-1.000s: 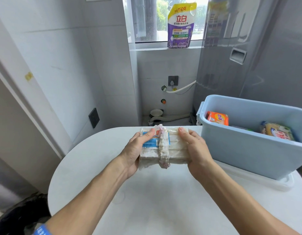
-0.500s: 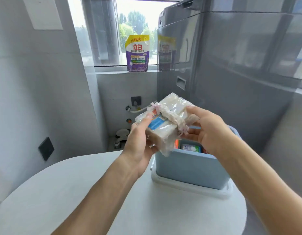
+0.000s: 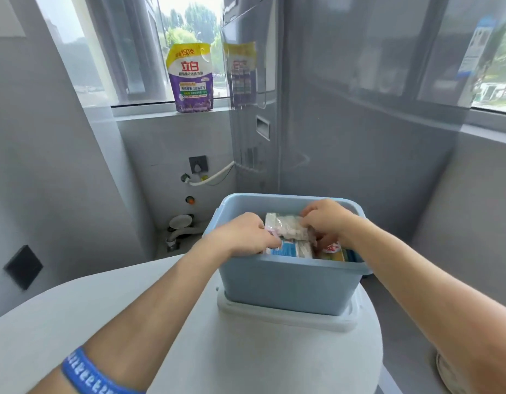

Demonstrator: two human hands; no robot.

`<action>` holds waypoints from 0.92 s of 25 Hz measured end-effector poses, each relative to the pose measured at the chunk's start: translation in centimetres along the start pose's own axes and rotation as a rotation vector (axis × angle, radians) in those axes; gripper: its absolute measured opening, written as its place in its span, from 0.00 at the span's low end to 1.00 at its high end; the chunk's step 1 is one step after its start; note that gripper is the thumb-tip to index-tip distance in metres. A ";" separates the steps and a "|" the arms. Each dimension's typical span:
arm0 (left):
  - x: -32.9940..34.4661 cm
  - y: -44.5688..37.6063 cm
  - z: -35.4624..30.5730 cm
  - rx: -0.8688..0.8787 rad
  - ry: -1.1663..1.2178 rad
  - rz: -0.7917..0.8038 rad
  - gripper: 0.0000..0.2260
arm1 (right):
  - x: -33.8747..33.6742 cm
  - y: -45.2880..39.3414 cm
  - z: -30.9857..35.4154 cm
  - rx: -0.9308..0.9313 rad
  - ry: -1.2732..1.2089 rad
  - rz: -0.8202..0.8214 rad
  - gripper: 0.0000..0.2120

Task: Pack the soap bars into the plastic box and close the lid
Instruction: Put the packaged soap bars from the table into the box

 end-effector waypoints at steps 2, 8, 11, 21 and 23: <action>0.1 -0.6 0.6 0.035 -0.090 -0.029 0.09 | 0.4 0.1 -0.4 -0.104 0.151 -0.097 0.14; 0.1 -1.5 0.7 0.077 -0.220 -0.062 0.13 | 0.8 0.2 0.2 -0.320 0.563 -0.213 0.13; -0.5 0.7 1.4 0.290 -0.198 -0.289 0.11 | 0.6 1.0 0.0 -0.347 0.536 -0.180 0.11; -0.4 3.9 9.0 -0.028 0.887 -0.331 0.11 | -1.0 6.8 -6.8 0.004 0.042 -0.624 0.22; -0.2 3.8 8.7 -0.017 0.906 -0.361 0.09 | -0.2 6.9 -7.9 0.080 -0.385 -0.585 0.23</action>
Point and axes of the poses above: each hand's wrist, its own y-axis away from the middle knuckle, its own x-axis out of the palm, z = x × y, the point moved 4 cm from there along -y, towards the middle knuckle, and after that the axes turned 10 degrees about y, right-handed, at the moved point
